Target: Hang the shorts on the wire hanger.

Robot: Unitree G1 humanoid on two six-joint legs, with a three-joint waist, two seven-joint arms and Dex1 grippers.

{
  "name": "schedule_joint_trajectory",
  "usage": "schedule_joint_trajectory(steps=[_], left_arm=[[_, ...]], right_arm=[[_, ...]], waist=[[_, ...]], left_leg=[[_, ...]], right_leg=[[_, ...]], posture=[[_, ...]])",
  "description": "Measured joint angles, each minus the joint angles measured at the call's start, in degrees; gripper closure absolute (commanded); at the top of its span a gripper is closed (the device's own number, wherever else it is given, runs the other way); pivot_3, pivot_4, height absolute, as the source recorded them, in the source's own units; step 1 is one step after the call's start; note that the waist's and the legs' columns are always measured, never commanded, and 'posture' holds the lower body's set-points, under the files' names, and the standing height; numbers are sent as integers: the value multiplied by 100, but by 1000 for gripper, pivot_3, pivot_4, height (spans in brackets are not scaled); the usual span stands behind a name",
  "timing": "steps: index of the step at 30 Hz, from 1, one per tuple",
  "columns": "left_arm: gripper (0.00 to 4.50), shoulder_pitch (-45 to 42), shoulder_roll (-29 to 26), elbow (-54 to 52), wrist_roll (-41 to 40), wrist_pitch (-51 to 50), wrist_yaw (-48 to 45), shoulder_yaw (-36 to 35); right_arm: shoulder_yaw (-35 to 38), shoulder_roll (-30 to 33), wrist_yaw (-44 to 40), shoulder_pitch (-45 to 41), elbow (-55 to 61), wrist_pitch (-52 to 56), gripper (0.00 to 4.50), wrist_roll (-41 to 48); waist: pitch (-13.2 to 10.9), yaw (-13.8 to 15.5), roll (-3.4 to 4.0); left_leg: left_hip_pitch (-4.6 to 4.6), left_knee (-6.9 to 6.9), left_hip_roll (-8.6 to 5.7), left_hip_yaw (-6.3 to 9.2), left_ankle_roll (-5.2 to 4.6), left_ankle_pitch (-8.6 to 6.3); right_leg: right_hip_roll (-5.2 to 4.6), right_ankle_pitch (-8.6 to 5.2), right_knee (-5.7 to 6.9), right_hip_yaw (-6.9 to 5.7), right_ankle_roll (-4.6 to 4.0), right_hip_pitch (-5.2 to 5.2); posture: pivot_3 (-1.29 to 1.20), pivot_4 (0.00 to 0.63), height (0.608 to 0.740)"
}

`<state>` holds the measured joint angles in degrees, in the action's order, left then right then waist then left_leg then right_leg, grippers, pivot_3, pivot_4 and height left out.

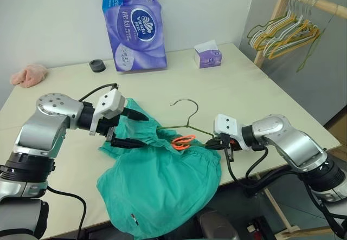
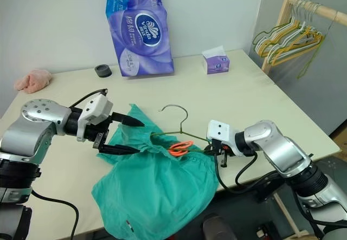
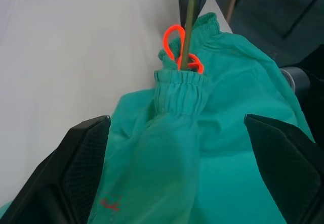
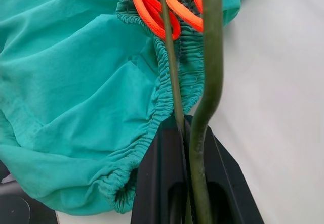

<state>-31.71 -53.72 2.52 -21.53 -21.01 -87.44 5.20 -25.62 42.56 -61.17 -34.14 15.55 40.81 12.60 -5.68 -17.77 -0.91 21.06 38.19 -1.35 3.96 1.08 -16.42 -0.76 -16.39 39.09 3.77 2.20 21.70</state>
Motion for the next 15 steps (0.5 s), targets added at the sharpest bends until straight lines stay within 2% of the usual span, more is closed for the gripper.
schedule_joint_trajectory(steps=[12, 15], left_arm=[[25, -13, 483, 472, 648, 732, 447, 231], [603, -13, 525, 485, 660, 754, 453, 231]], right_arm=[[87, -86, -34, -44, 315, 135, 4500, 188], [124, -86, -51, -44, 322, 229, 4500, 205]], waist=[[2, 3, -2], [3, -3, -3]], left_leg=[[1, 3, -1, 1, 0, 0], [1, 3, -1, 1, 0, 0]], right_leg=[[-2, 0, 0, -2, 0, -1], [-2, 0, 0, -2, 0, -1]], posture=[[-337, 34, 740], [-337, 34, 740]])
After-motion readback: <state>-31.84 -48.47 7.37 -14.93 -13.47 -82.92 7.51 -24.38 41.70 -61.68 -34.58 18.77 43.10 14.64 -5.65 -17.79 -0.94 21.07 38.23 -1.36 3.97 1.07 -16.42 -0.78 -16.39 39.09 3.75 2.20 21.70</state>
